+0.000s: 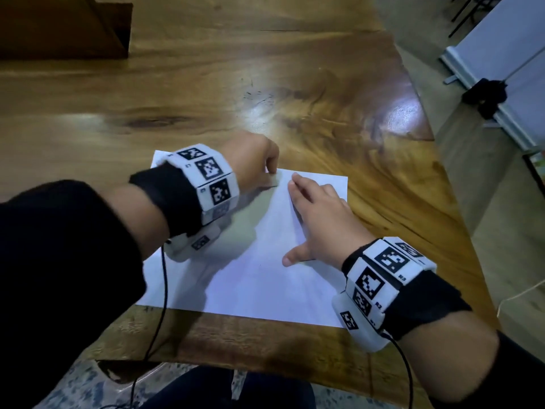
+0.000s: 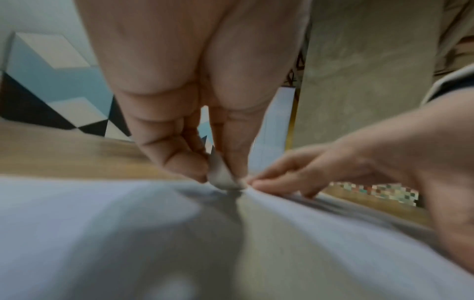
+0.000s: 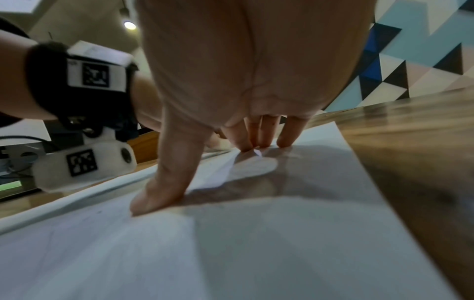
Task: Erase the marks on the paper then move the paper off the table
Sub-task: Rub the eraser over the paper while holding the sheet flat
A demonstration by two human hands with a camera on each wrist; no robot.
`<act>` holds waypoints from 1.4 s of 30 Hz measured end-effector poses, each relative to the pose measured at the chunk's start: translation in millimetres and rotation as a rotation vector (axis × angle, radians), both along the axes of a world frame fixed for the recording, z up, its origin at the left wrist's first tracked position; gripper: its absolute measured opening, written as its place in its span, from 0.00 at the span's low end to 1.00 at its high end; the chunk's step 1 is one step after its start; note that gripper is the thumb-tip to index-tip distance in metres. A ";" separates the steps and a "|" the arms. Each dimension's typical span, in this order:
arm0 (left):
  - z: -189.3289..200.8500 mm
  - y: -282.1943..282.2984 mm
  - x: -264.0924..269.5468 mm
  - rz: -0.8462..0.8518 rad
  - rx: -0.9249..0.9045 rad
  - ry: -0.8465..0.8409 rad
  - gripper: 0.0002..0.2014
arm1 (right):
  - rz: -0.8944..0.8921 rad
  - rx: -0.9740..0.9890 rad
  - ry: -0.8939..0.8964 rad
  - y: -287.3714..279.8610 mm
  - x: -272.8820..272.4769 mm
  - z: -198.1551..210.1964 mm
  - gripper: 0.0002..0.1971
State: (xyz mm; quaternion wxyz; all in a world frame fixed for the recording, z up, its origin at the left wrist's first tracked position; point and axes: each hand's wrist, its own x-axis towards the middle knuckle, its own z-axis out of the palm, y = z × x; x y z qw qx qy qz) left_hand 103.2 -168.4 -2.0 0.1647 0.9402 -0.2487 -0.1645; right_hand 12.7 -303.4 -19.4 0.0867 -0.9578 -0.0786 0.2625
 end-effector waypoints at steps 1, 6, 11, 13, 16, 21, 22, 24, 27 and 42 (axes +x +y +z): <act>-2.9 -1.9 -0.2 -0.009 -0.001 -0.002 0.07 | -0.001 0.000 0.000 0.3 0.0 0.0 0.64; -5.8 6.9 -6.1 -0.167 0.081 0.190 0.04 | 0.004 -0.005 -0.004 0.1 -0.3 1.2 0.64; -11.8 1.5 -1.8 -0.060 -0.045 -0.027 0.06 | 0.007 -0.014 -0.007 0.5 -0.9 1.2 0.64; -14.5 6.5 -7.7 -0.107 -0.030 0.012 0.04 | 0.015 -0.016 -0.010 1.0 -0.8 0.8 0.64; -10.5 12.9 -15.1 -0.244 0.056 0.157 0.01 | 0.018 -0.020 -0.014 0.4 -0.6 0.4 0.64; -11.5 -4.8 -8.6 -0.187 -0.028 0.016 0.02 | 0.022 -0.020 -0.012 0.7 -0.6 0.7 0.63; -14.1 -2.4 -12.5 -0.201 -0.049 0.017 0.01 | 0.026 -0.023 -0.009 0.7 -0.5 0.6 0.63; -18.9 11.3 -27.0 -0.293 -0.039 0.102 0.02 | 0.031 -0.025 -0.008 0.0 -0.3 0.3 0.63; -18.3 27.6 -45.2 -0.465 0.073 0.257 0.04 | 0.032 -0.027 -0.003 0.1 -0.1 0.3 0.63; -15.1 4.3 -28.9 -0.353 0.068 0.142 0.05 | 0.018 -0.015 -0.009 -0.9 -0.1 -2.5 0.64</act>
